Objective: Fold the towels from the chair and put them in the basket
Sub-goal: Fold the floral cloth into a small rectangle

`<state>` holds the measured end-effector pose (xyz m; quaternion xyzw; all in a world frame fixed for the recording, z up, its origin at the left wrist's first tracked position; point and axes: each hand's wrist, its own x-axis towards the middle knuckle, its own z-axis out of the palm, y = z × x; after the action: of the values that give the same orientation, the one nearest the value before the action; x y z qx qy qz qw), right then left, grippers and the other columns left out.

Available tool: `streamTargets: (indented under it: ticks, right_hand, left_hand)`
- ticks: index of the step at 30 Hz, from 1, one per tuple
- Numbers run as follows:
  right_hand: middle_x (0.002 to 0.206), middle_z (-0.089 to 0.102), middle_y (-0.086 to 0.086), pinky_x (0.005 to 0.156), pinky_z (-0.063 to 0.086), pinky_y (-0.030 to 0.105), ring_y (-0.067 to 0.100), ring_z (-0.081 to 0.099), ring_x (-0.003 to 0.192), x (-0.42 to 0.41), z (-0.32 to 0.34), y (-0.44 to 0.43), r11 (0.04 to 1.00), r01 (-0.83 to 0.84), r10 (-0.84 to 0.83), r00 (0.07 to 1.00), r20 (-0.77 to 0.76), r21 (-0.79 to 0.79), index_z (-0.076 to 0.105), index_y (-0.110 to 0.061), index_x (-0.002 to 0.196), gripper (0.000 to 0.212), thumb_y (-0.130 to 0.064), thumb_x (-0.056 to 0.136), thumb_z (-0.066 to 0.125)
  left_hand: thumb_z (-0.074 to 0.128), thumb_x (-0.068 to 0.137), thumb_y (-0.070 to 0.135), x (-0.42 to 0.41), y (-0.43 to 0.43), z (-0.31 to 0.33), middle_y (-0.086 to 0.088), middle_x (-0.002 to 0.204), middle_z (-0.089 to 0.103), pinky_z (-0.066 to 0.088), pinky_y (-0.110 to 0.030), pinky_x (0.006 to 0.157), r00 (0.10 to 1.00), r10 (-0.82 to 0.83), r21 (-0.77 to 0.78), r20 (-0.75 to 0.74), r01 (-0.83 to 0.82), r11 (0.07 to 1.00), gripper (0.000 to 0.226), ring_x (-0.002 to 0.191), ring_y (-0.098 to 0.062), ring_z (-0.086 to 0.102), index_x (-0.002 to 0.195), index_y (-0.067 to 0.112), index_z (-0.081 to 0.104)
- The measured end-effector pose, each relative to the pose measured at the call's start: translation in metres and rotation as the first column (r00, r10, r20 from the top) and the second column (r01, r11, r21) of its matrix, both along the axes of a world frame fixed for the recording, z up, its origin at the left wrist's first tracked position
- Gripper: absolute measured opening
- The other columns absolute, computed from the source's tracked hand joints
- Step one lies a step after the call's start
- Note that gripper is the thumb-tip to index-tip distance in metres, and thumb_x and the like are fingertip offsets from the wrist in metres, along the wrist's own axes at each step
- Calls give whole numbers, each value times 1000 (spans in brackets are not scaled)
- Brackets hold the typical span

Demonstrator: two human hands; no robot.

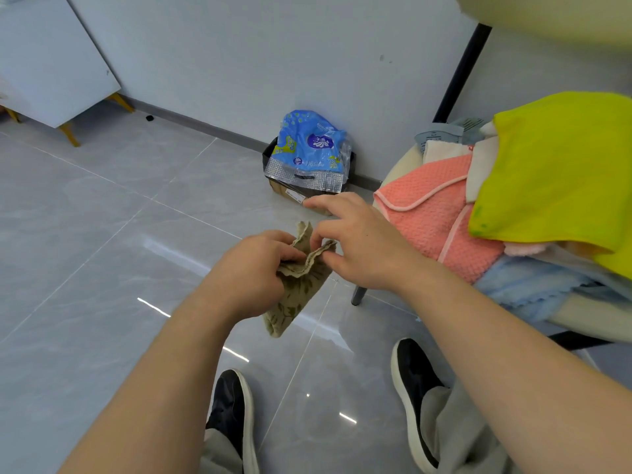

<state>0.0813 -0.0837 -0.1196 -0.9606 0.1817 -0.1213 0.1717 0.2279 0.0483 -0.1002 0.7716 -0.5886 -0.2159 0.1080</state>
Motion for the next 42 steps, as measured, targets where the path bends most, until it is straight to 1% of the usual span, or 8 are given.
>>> streamTargets:
  ticks: [4, 9, 16, 23, 29, 32, 37, 42]
  right_hand:
    - [147, 51, -5, 100, 44, 53, 23, 44, 132, 3, -3, -1, 996, -44, 44, 999, 6, 78, 69, -28, 85, 11, -21, 76, 69]
    - [141, 57, -9, 108, 39, 46, 19, 46, 131, 1, -3, -6, 983, -33, 37, 999, -15, 178, 69, -27, 86, 12, -19, 78, 73]
    - [96, 66, -9, 88, 50, 40, 11, 57, 96, -1, 0, -5, 974, -15, 34, 996, -79, 228, 68, -29, 87, 8, -25, 82, 72]
    - [92, 62, -8, 81, 51, 32, 9, 56, 88, -3, 3, -10, 969, 28, -7, 996, -85, 247, 72, -26, 88, 5, -24, 84, 74]
    - [95, 58, -10, 72, 39, 22, 6, 50, 87, -6, 2, -18, 974, 97, -70, 988, -138, 203, 72, -25, 94, 8, -25, 87, 74]
    - [94, 57, -10, 73, 39, 23, 9, 52, 87, -6, 1, -20, 974, 123, -95, 984, -151, 189, 70, -25, 94, 8, -21, 87, 74]
    - [100, 58, -6, 77, 45, 28, 13, 54, 90, -9, -1, -24, 971, 172, -135, 968, -212, 166, 64, -23, 96, 13, -12, 88, 66]
    - [96, 54, -8, 74, 43, 29, 13, 51, 87, -11, 0, -24, 968, 189, -151, 963, -224, 162, 62, -21, 98, 14, -10, 89, 62]
  left_hand:
    - [51, 77, -3, -1, -1, 0, 15, 133, 57, 54, -37, 90, 998, -61, 6, -11, 61, 998, 62, 113, -14, 56, 125, 31, 70]
    - [51, 78, -6, -1, 0, 2, 19, 135, 55, 52, -30, 91, 996, -83, 18, -18, 83, 996, 63, 116, -10, 54, 126, 32, 69]
    - [53, 79, -6, -2, 0, 3, 19, 135, 55, 51, -31, 93, 996, -84, 48, -23, 85, 995, 60, 115, -10, 54, 121, 32, 72]
    - [52, 79, 1, 6, 1, -1, 6, 115, 61, 53, -36, 86, 997, 30, -9, 77, -29, 1000, 50, 103, -17, 56, 114, 28, 75]
    - [61, 94, 26, 17, 5, -8, 6, 91, 66, 52, -35, 73, 973, 148, -25, 177, -146, 989, 17, 83, -15, 58, 93, 22, 78]
    - [63, 95, 35, 17, 3, -7, 8, 90, 64, 43, -29, 69, 975, 167, -38, 147, -164, 986, 16, 82, -12, 56, 93, 24, 76]
    - [64, 92, 47, 15, 3, -5, 8, 85, 62, 50, -36, 75, 986, 155, -65, 68, -151, 986, 24, 85, -14, 57, 85, 24, 69]
    - [64, 92, 48, 10, 2, -4, 10, 78, 57, 42, -31, 62, 982, 182, -101, 42, -177, 979, 24, 76, -11, 52, 80, 28, 60]
